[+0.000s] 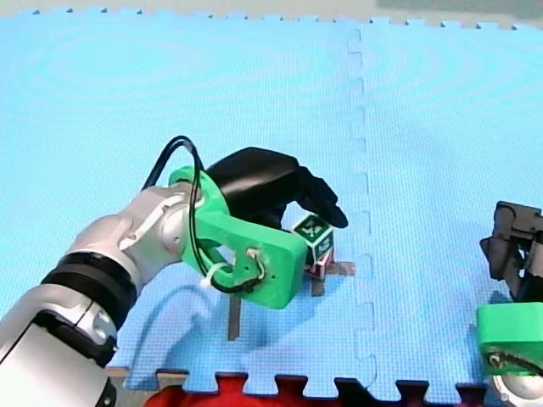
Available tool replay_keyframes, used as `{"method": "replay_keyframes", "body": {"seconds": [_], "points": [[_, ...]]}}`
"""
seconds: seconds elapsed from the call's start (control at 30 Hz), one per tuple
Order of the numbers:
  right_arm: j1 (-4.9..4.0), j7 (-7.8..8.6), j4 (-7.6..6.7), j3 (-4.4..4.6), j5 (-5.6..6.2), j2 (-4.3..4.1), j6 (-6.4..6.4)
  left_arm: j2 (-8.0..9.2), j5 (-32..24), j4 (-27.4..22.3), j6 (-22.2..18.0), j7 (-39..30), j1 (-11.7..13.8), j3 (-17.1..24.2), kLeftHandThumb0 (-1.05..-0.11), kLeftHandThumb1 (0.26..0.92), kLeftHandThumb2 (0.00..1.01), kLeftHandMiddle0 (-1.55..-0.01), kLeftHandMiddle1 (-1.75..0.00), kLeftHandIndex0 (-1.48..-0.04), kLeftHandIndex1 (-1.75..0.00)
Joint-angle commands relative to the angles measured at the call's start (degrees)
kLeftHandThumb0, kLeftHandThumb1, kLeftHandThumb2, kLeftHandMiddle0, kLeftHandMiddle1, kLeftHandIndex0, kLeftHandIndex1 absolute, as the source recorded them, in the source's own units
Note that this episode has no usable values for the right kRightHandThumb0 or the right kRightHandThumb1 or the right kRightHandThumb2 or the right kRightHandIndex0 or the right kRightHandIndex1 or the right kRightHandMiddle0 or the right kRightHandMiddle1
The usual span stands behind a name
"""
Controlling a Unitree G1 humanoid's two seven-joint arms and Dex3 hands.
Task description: Stack cube left
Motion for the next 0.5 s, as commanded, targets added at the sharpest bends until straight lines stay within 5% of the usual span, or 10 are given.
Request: {"method": "replay_keyframes", "body": {"seconds": [0.0, 0.13, 0.27, 0.47], "points": [[-0.02, -0.23, 0.03, -0.05, 0.17, -0.1, -0.39, 0.31, 0.3, 0.1, -0.4, 0.2, -0.2, -0.2, -0.527, 0.868, 0.0, -1.14, -0.47, -1.1, 0.0], [0.01, -0.33, 0.03, -0.01, 0.07, -0.12, -0.49, 0.42, 0.5, 0.2, -0.8, 0.7, -0.2, -0.5, -0.559, 0.861, 0.0, -1.19, -0.15, -1.03, 0.0], [0.03, -0.25, -0.06, 0.02, 0.11, -0.01, -0.47, 0.54, 0.1, 0.4, -1.1, -0.2, -0.4, -0.5, -0.791, 0.795, 0.0, -1.12, -0.06, -0.89, 0.0], [0.07, -0.29, -0.39, 0.07, 0.0, 0.16, 0.02, -0.03, -1.6, 1.3, -0.6, -2.7, -0.6, 0.5, -0.904, 0.789, 0.0, -1.12, -0.03, -0.87, 0.0]]}}
